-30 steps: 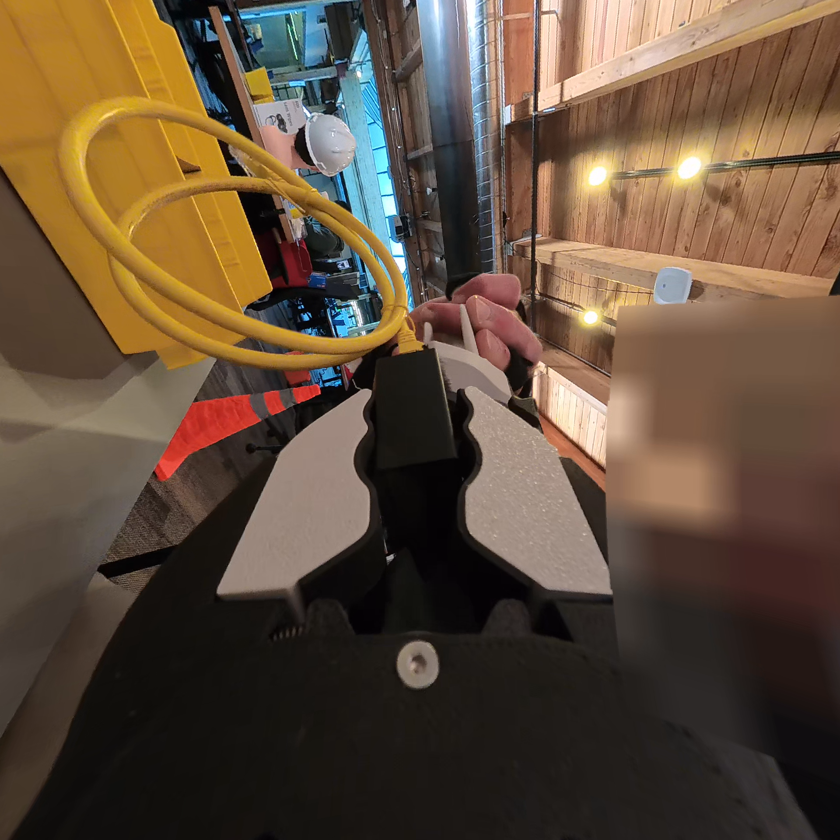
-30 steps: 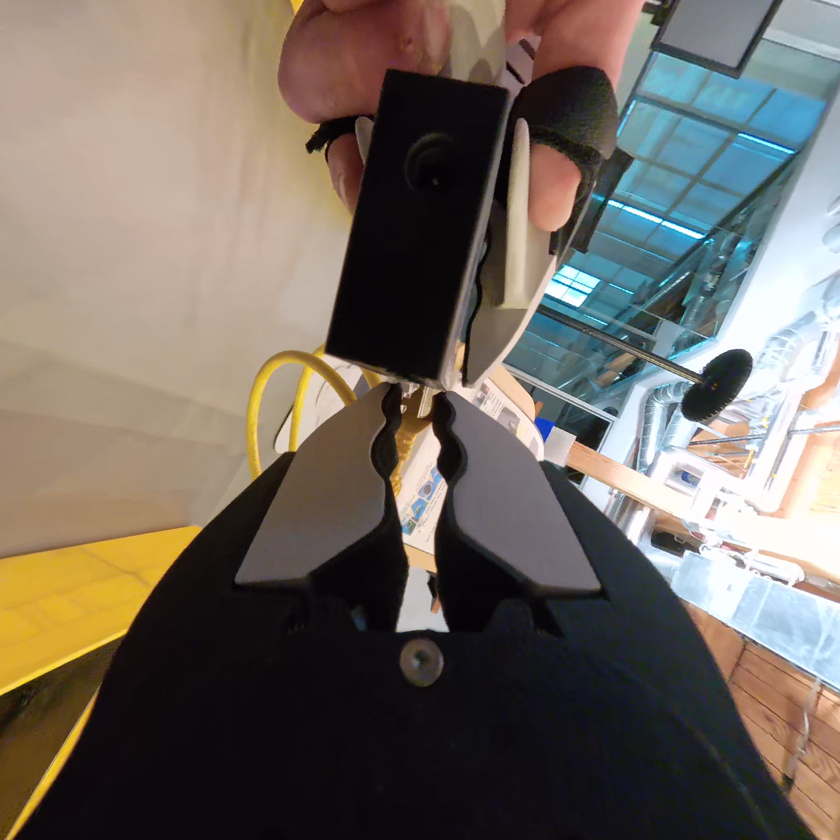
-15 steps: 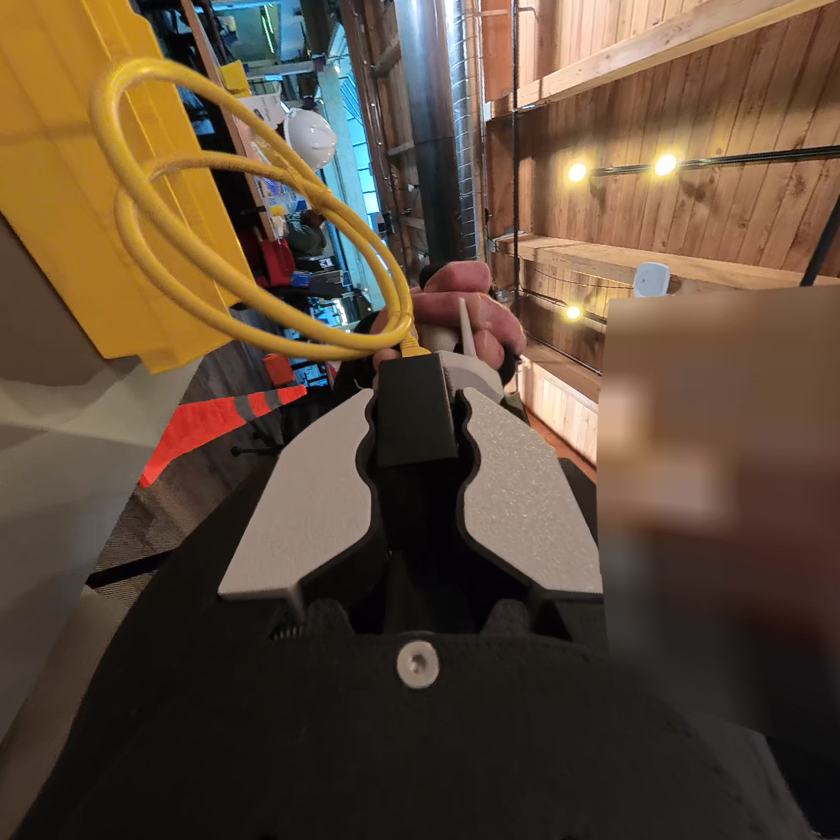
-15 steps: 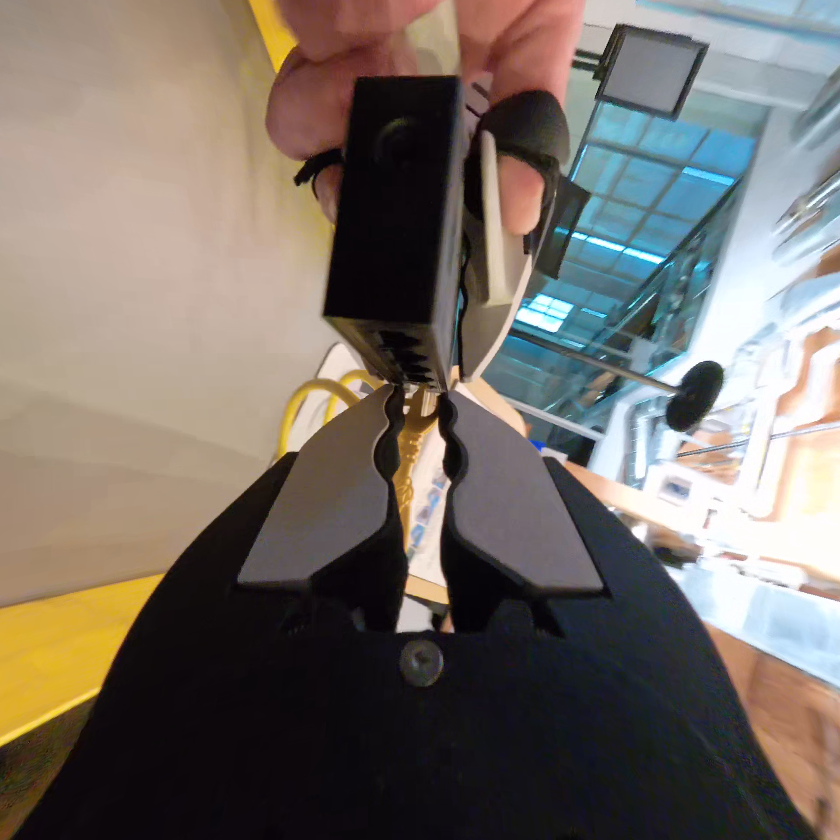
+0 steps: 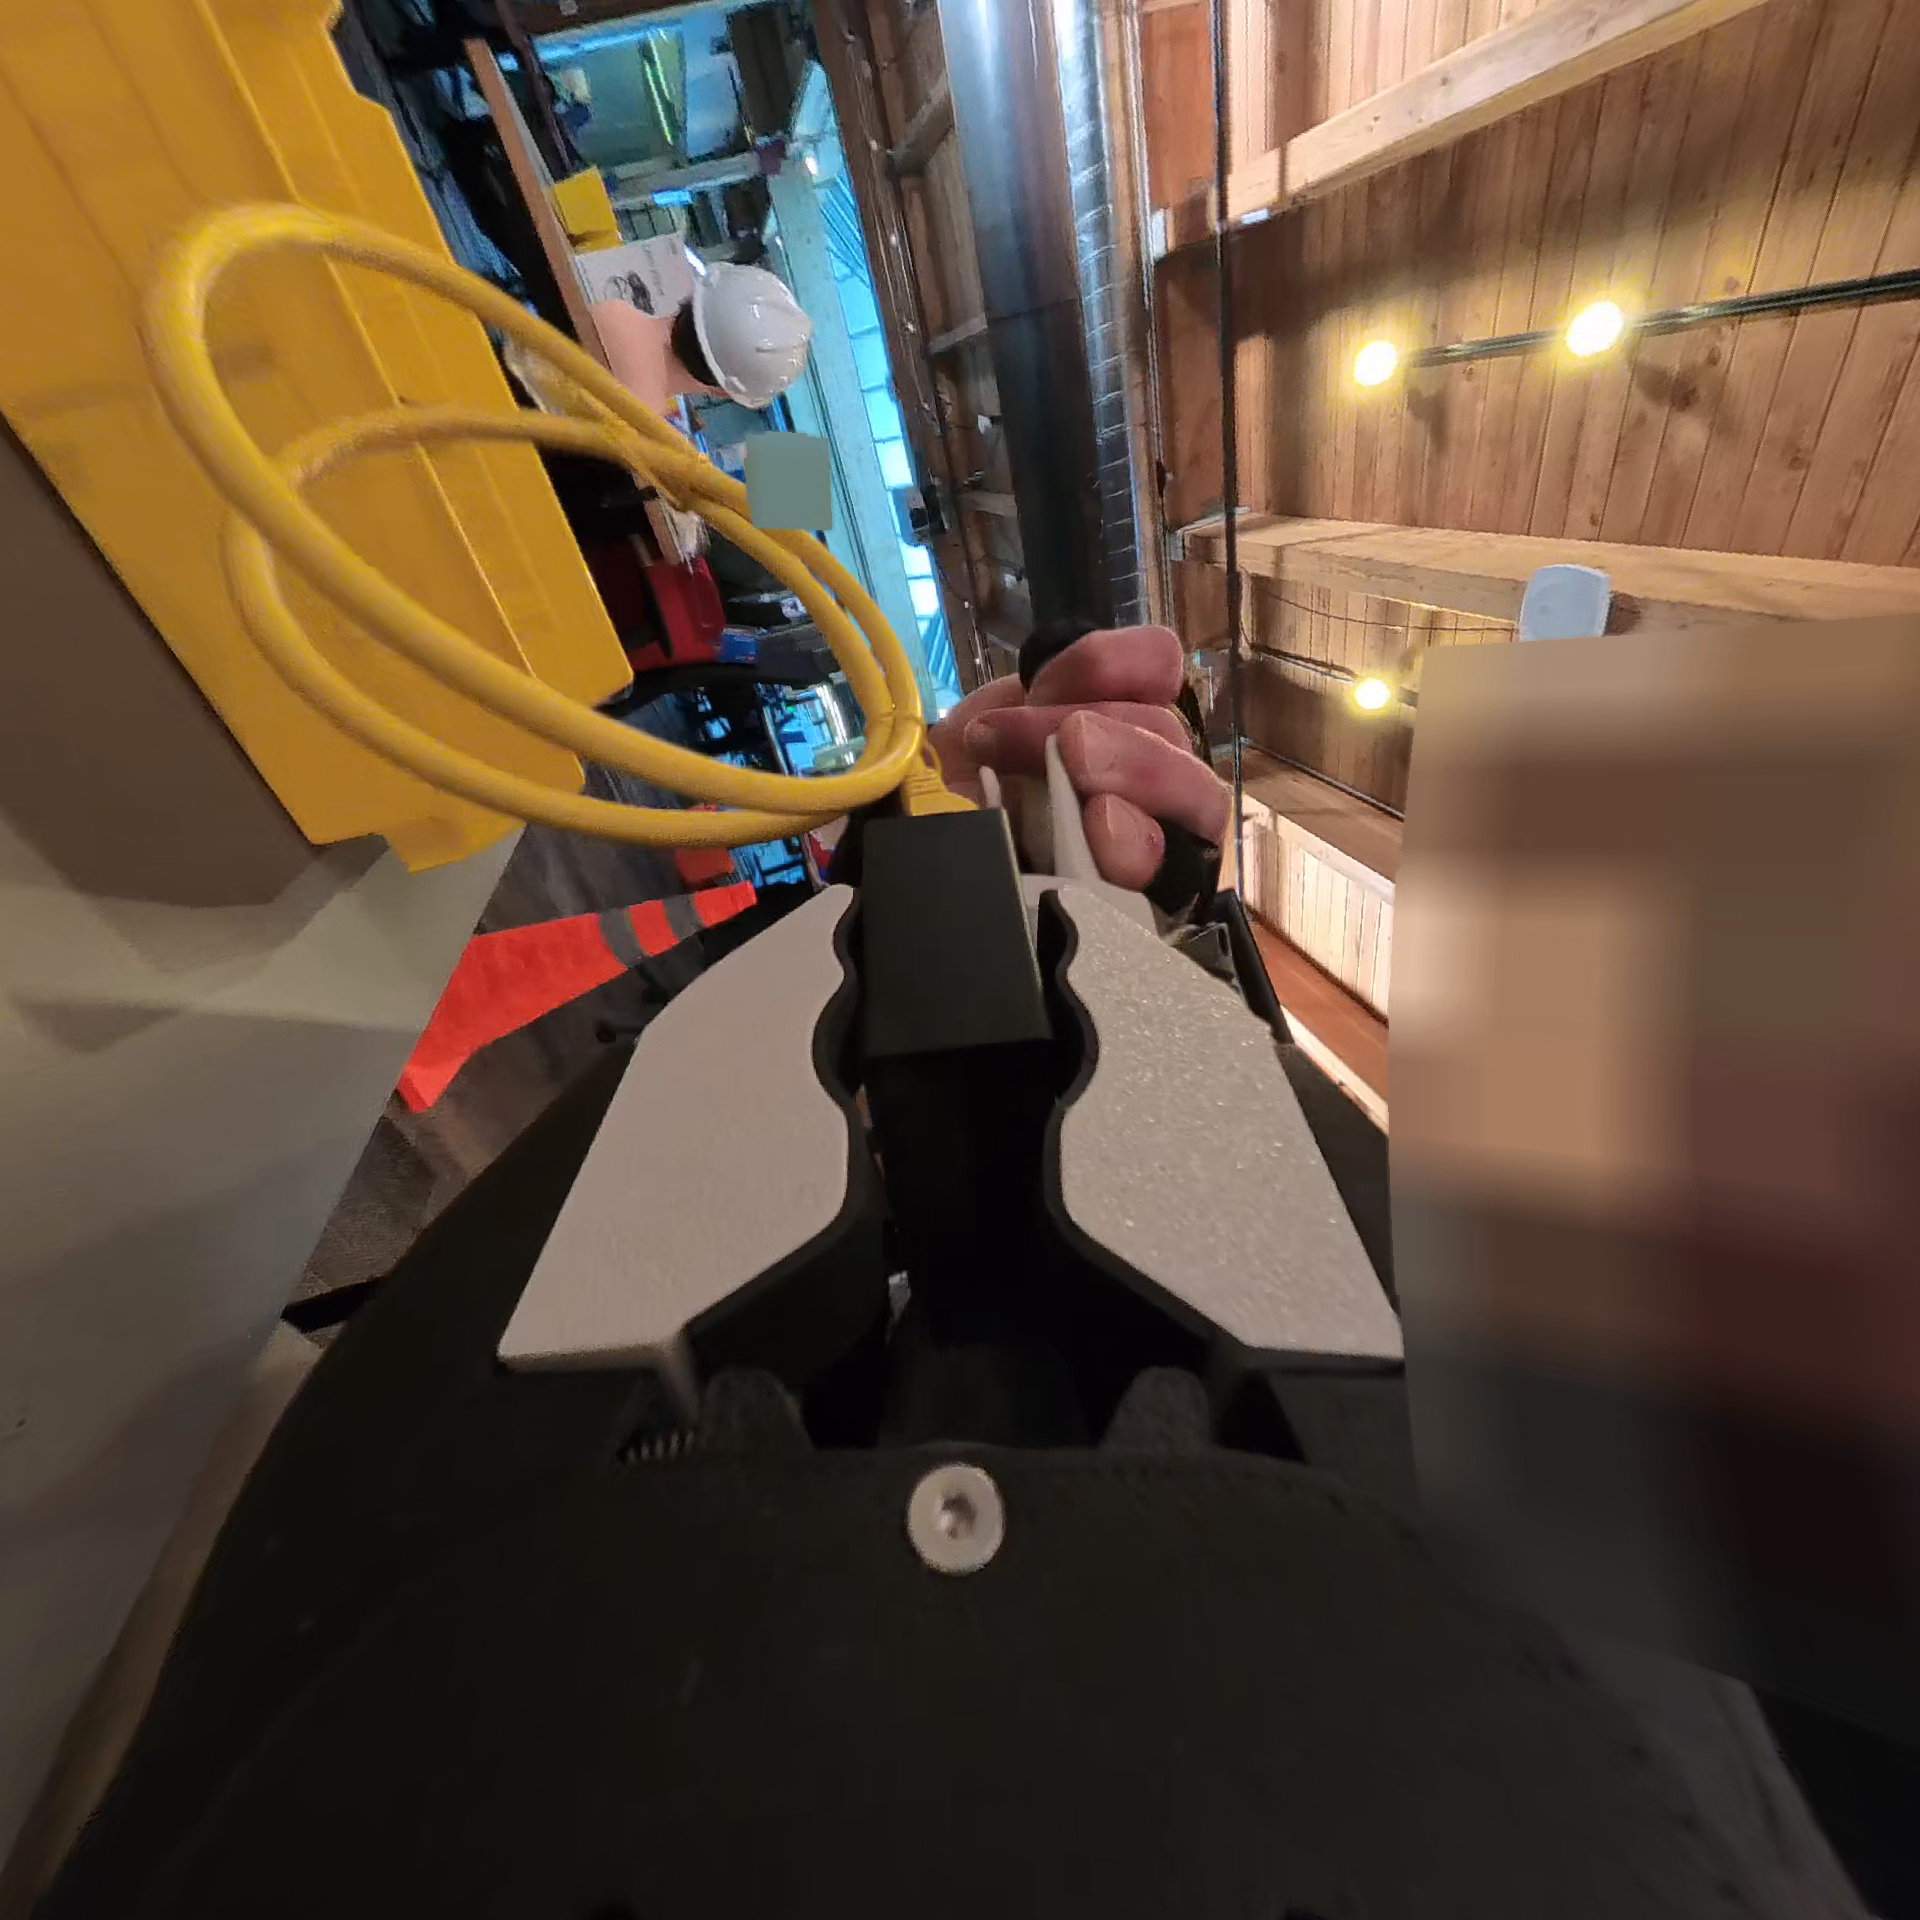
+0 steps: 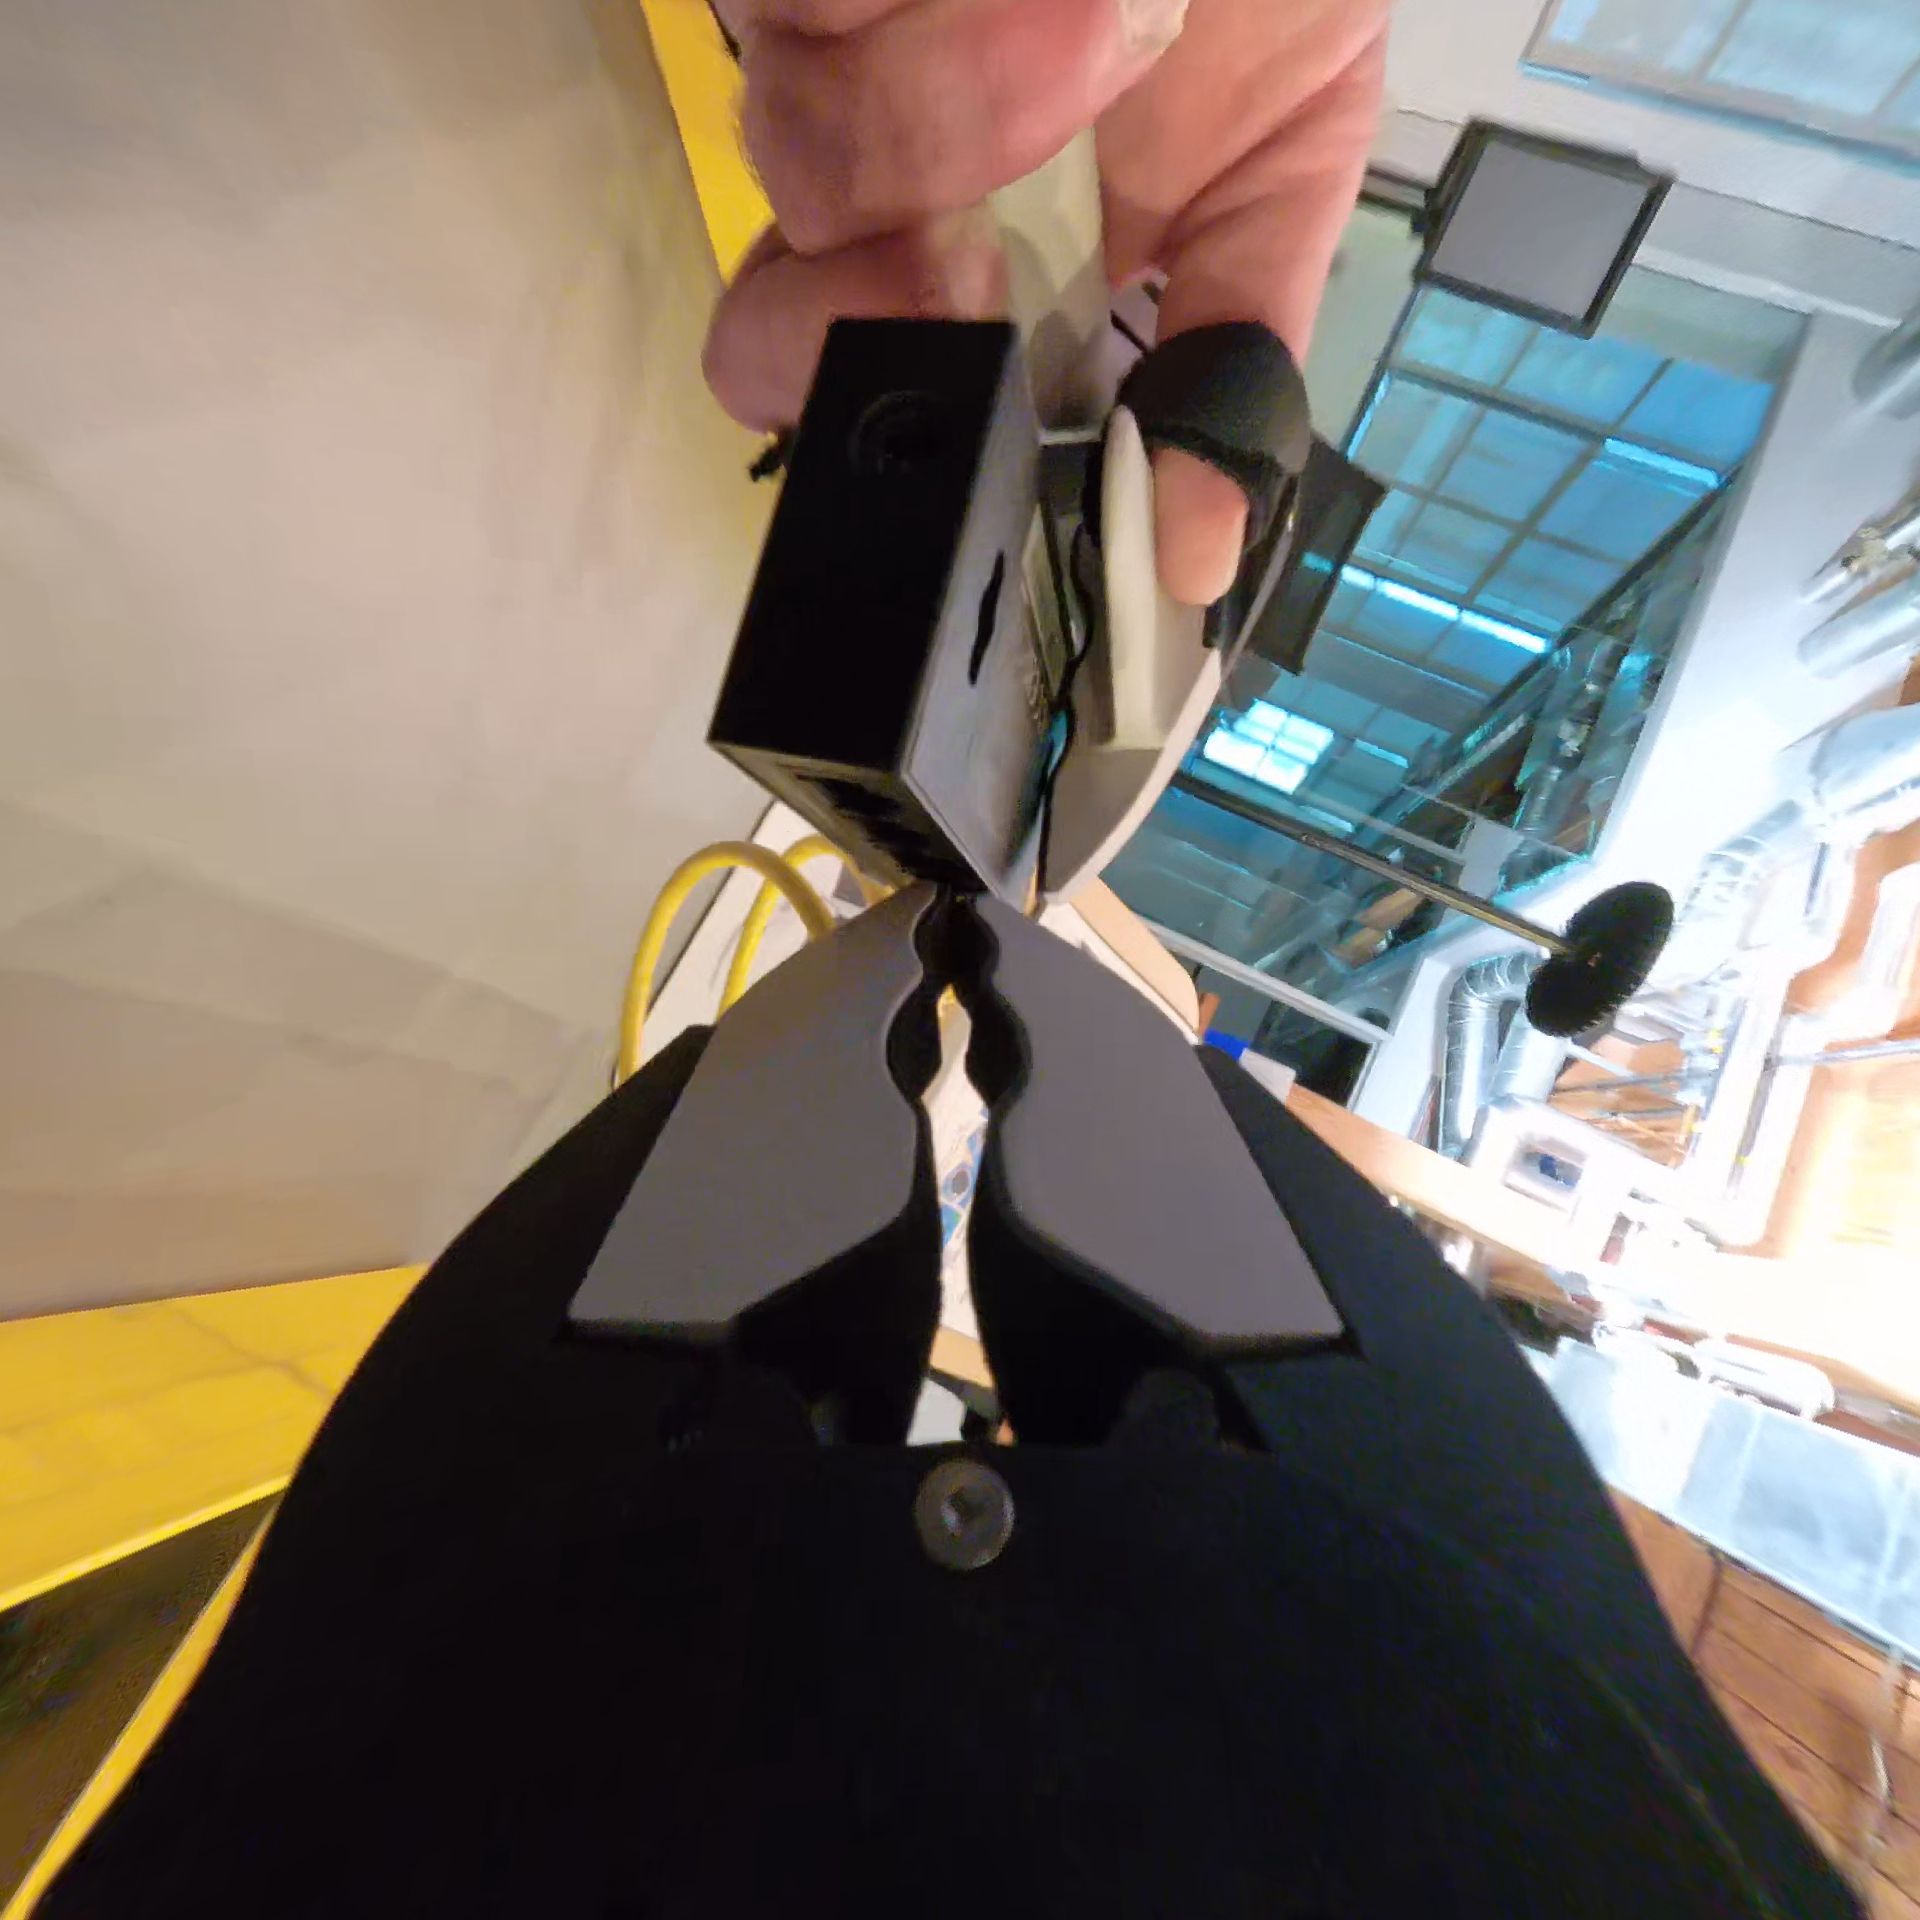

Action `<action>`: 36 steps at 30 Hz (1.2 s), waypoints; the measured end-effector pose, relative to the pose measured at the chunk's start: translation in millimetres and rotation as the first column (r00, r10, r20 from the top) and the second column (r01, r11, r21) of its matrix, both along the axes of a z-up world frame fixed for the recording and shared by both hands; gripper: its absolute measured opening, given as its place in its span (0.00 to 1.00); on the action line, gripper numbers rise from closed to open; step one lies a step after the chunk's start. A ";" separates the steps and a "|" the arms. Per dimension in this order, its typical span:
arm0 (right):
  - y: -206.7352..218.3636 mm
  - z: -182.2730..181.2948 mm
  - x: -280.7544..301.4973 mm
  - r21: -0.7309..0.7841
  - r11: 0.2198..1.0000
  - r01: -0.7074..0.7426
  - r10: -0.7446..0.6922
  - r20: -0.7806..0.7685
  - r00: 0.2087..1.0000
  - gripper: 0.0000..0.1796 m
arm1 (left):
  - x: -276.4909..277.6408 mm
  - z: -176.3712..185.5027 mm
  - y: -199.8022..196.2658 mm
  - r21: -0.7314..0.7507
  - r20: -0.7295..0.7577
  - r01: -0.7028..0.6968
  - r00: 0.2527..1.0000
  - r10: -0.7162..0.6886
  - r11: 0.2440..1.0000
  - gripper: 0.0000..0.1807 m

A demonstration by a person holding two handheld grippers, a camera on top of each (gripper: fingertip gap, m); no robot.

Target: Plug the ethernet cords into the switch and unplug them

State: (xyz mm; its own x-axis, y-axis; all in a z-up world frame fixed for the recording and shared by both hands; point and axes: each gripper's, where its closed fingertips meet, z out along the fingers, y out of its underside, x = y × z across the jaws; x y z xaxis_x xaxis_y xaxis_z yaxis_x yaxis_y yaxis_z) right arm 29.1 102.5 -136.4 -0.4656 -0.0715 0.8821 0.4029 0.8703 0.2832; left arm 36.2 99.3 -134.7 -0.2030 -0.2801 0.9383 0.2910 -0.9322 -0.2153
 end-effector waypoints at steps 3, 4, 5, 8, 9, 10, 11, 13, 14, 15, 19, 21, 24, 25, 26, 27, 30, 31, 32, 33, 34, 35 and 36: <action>2.7 3.5 -4.7 -0.026 1.000 0.000 -0.001 -0.040 0.999 0.00 | -4.4 3.3 3.5 0.016 -0.008 -0.032 0.999 0.032 0.999 0.16; 4.5 4.2 -5.4 -0.016 1.000 0.003 -0.003 -0.049 0.999 0.01 | -5.8 4.2 4.9 0.017 -0.004 -0.040 0.999 0.041 0.999 0.16; 5.9 4.3 -5.1 -0.009 1.000 0.010 -0.011 -0.054 0.998 0.04 | -7.4 4.8 6.1 0.005 0.012 -0.043 0.999 0.043 0.999 0.16; 3.3 11.6 -5.0 0.014 1.000 0.005 -0.003 -0.098 0.995 0.12 | -6.3 -3.7 7.0 -0.033 0.014 -0.038 0.999 0.038 0.999 0.16; 7.2 9.2 -3.5 0.024 1.000 0.019 -0.017 -0.083 0.996 0.10 | -5.7 -4.5 7.3 -0.047 0.027 -0.034 0.999 0.035 0.998 0.16; 10.6 3.8 -1.6 0.018 0.999 0.031 -0.030 -0.057 0.998 0.08 | -5.1 -4.5 7.0 -0.044 0.025 -0.033 0.999 0.034 0.998 0.16; 10.9 1.0 -0.9 0.012 0.999 0.030 -0.029 -0.054 0.998 0.08 | -5.1 -2.8 6.5 -0.038 0.025 -0.030 0.999 0.031 0.999 0.16; 10.5 -0.5 -1.1 0.015 1.000 0.027 -0.026 -0.060 0.998 0.10 | -4.9 0.5 5.3 -0.029 0.021 -0.031 0.999 0.031 0.999 0.16; 10.9 0.7 -1.7 0.022 1.000 0.022 -0.021 -0.064 0.998 0.10 | -4.1 1.4 4.4 -0.027 0.023 -0.026 0.999 0.027 0.999 0.16; 11.9 3.3 -2.5 0.029 0.999 0.022 -0.020 -0.074 0.997 0.09 | -3.2 3.1 3.2 -0.024 0.030 -0.018 0.999 0.019 1.000 0.16; 15.1 4.4 -2.7 0.074 0.997 0.024 -0.019 -0.069 0.997 0.09 | -0.1 5.2 0.0 -0.019 0.023 -0.009 1.000 0.009 1.000 0.16; 14.8 3.5 -2.0 0.080 0.997 0.022 -0.017 -0.068 0.998 0.08 | 0.6 4.1 0.0 -0.029 0.031 -0.008 0.999 0.009 1.000 0.16; 12.7 3.7 -2.2 0.128 0.992 0.007 0.003 -0.080 0.997 0.08 | -0.1 4.7 0.1 -0.031 0.039 -0.009 0.999 0.010 0.999 0.16; 11.5 3.9 -1.9 0.138 0.990 0.003 0.008 -0.077 0.997 0.08 | 0.2 4.9 -0.6 -0.029 0.038 -0.008 0.999 0.009 1.000 0.16; 11.0 4.3 -1.7 0.137 0.991 0.003 0.008 -0.075 0.997 0.08 | 0.5 5.4 -1.1 -0.031 0.042 -0.003 0.999 0.005 1.000 0.16; 10.8 4.6 -1.5 0.141 0.990 0.001 0.009 -0.071 0.997 0.08 | 0.7 5.8 -1.2 -0.032 0.042 -0.002 0.999 0.003 0.999 0.16; 10.4 3.4 -1.1 0.164 0.986 0.003 0.004 -0.046 0.999 0.07 | 1.2 4.7 -1.2 -0.042 0.035 -0.004 0.999 0.006 0.999 0.16; 11.3 0.8 -0.7 0.149 0.989 0.016 -0.011 -0.031 0.999 0.07 | 1.6 2.1 -0.6 -0.053 0.030 -0.008 1.000 0.010 0.999 0.16; 11.9 -2.1 -0.4 0.144 0.989 0.032 -0.031 -0.008 0.999 0.07 | 1.7 -0.3 -0.3 -0.068 0.038 -0.004 0.999 0.007 0.998 0.16; 11.7 -4.3 -0.6 0.140 0.989 0.042 -0.043 0.007 0.999 0.07 | 1.4 -2.1 -0.2 -0.081 0.047 0.000 0.999 0.004 0.997 0.16; 12.1 -7.2 -0.3 0.128 0.991 0.049 -0.052 0.020 0.998 0.07 | 1.8 -4.9 0.2 -0.087 0.036 -0.005 0.999 0.008 0.996 0.16; 13.3 -9.8 0.2 0.123 0.991 0.058 -0.063 0.033 0.997 0.07 | 2.3 -6.8 1.0 -0.094 0.029 -0.010 1.000 0.013 0.996 0.16; 14.5 -11.6 0.3 0.116 0.991 0.072 -0.077 0.043 0.996 0.07 | 2.1 -8.4 2.1 -0.101 0.030 -0.014 0.999 0.017 0.995 0.16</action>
State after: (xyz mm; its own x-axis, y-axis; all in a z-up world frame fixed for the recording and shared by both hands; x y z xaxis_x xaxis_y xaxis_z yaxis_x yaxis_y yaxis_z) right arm 29.4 117.0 -148.0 -0.5144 -0.1342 0.8470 0.4490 0.7993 0.3994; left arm 38.3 101.4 -143.1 -0.2289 -0.1879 0.9551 0.3106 -0.9440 -0.1112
